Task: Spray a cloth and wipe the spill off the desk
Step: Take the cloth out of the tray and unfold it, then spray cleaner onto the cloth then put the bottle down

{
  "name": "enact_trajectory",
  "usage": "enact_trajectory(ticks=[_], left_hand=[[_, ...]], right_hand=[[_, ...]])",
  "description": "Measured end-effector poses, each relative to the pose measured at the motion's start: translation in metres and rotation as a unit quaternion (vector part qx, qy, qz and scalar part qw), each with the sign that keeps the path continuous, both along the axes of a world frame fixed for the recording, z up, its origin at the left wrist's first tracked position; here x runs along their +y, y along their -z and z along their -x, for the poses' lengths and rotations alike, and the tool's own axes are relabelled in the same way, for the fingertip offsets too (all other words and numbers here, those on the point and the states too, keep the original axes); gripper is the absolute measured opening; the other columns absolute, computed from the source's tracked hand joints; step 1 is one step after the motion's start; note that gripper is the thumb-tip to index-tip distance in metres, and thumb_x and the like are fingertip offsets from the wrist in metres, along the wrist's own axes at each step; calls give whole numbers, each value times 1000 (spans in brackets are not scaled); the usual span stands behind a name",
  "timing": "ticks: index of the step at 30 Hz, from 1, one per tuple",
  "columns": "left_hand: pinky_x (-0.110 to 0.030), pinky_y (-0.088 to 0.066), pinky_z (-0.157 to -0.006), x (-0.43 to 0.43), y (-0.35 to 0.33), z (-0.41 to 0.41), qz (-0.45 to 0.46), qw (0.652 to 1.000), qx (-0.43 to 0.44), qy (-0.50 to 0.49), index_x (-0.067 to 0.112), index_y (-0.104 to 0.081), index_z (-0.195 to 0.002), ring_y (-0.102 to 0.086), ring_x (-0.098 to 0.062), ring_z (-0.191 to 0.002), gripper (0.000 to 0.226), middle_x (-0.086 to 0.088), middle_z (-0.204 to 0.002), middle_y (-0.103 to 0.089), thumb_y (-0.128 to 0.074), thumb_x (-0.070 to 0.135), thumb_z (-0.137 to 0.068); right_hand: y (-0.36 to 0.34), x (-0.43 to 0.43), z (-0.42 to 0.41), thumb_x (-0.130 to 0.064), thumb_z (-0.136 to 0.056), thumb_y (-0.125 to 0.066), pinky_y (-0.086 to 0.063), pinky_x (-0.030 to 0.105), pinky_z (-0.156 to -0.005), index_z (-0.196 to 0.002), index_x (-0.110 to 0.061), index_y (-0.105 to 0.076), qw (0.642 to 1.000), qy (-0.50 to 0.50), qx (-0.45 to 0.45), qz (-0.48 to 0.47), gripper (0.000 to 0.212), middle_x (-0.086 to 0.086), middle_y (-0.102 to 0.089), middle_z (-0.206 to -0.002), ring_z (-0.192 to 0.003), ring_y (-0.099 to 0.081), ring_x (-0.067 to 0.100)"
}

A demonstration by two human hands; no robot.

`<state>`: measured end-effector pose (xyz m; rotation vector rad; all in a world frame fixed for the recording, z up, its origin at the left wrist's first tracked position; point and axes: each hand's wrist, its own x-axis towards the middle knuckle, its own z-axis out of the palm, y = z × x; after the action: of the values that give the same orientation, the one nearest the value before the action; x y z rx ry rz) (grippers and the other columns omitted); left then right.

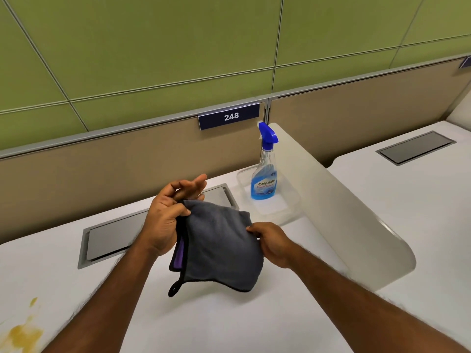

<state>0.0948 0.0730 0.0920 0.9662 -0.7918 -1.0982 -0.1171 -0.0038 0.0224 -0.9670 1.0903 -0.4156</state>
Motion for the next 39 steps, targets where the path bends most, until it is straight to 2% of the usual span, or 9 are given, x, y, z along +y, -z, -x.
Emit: enact_trajectory(ticks=[4, 6, 11, 16, 19, 26, 33, 36, 39], left_hand=[[-40, -45, -106, -7, -3, -1, 14, 999, 46, -11, 20, -67, -98, -58, -27, -127, 79, -10, -137, -60, -14, -33, -71], [-39, -44, -106, -9, -6, -3, 21, 998, 55, -15, 21, -69, -104, -58, -26, -127, 82, -10, -135, -62, -15, -32, -71], [-35, -43, -107, -13, -14, -18, 16, 998, 53, -24, 17, -74, -109, -57, -24, -128, 82, -9, -130, -65, -17, -29, -71], [-33, -45, -106, -14, -26, -32, 14, 998, 47, -44, 12, -70, -112, -58, -23, -127, 76, -9, -130, -66, -19, -27, -73], [-33, -46, -105, -14, -32, -36, 14, 997, 50, -56, 10, -68, -115, -58, -23, -126, 73, -9, -129, -66, -19, -25, -75], [-33, -48, -104, -17, -46, -36, 32, 997, 39, -66, 3, -55, -126, -59, -23, -125, 68, -7, -124, -69, -19, -24, -75], [-34, -47, -105, -16, -56, -31, 35, 997, 29, -66, 3, -55, -126, -59, -22, -125, 67, -6, -121, -70, -21, -24, -76], [-35, -48, -104, -14, -64, -30, 40, 997, 33, -65, 2, -56, -125, -59, -22, -125, 66, -6, -120, -71, -20, -24, -76], [-34, -46, -106, -8, -73, -28, 52, 997, 27, -58, 2, -55, -126, -58, -22, -127, 66, -6, -120, -71, -20, -25, -77]], right_hand=[[3, -18, -10, -25, -103, -40, -50, 39, -92, -118, -12, -57, 998, -47, 33, 19, 26, 3, -62, -112, -109, -61, 26], [2, -35, -13, -22, -99, -51, -54, 39, -94, -119, -11, -56, 991, -49, 67, 103, 23, 5, -64, -112, -107, -63, 27], [-11, -99, -12, -15, -77, -78, -53, 32, -81, -110, -13, -51, 890, 212, 130, 383, 42, 10, -59, -99, -89, -59, 20], [-24, -169, -26, -21, -73, -83, -44, 31, -96, -140, -16, -31, 895, 158, 132, 395, 85, 4, -46, -138, -118, -47, 16], [-21, -190, -34, -18, -75, -81, -46, 31, -90, -138, -14, -35, 920, 88, 95, 370, 79, 2, -53, -124, -108, -52, 17], [-26, -212, -37, -15, -80, -76, -53, 40, -91, -121, -9, -51, 914, 131, 117, 367, 48, 7, -58, -101, -93, -58, 20], [-77, -201, -26, -17, -78, -74, -58, 49, -84, -105, -15, -64, 869, 102, 96, 475, 28, 18, -67, -88, -77, -64, 26], [-112, -174, -16, -18, -76, -72, -58, 50, -79, -94, -18, -64, 842, 59, 32, 535, 19, 19, -65, -86, -75, -62, 23], [-134, -124, -3, -6, -82, -69, -59, 40, -74, -103, -17, -60, 852, 8, -79, 517, 26, 13, -63, -98, -83, -62, 20]])
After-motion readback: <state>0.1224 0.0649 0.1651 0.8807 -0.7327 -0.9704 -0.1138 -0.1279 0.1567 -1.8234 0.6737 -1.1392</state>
